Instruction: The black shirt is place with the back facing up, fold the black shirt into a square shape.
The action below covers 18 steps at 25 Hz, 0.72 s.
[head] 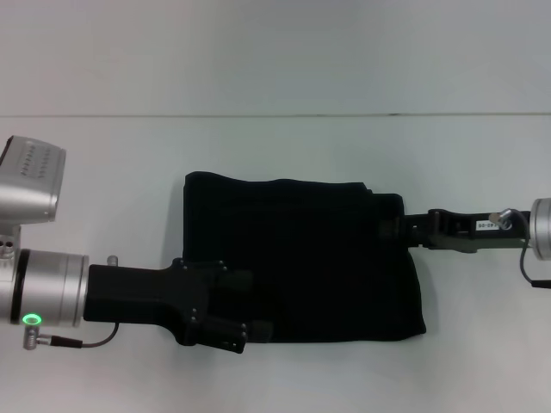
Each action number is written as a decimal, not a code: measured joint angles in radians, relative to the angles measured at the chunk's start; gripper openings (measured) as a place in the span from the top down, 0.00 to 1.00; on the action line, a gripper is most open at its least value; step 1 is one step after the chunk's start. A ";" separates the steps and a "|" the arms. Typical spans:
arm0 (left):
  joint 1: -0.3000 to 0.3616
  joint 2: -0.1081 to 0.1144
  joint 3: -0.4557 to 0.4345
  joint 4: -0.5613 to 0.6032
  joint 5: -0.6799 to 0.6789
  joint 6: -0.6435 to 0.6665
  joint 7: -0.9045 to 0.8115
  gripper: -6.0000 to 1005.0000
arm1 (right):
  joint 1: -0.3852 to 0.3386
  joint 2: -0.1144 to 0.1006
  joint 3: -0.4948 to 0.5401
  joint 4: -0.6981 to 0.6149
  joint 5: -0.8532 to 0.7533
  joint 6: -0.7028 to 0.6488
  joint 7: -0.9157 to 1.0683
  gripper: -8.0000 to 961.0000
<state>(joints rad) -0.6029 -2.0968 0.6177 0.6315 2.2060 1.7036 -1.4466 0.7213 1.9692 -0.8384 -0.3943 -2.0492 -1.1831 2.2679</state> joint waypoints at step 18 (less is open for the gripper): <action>0.002 -0.002 -0.001 -0.003 0.000 -0.024 0.000 0.06 | 0.012 0.047 -0.002 0.009 0.000 0.043 -0.013 0.41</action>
<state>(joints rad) -0.6013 -2.0985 0.6166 0.6289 2.2058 1.6795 -1.4465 0.7331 2.0158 -0.8407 -0.3849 -2.0494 -1.1402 2.2548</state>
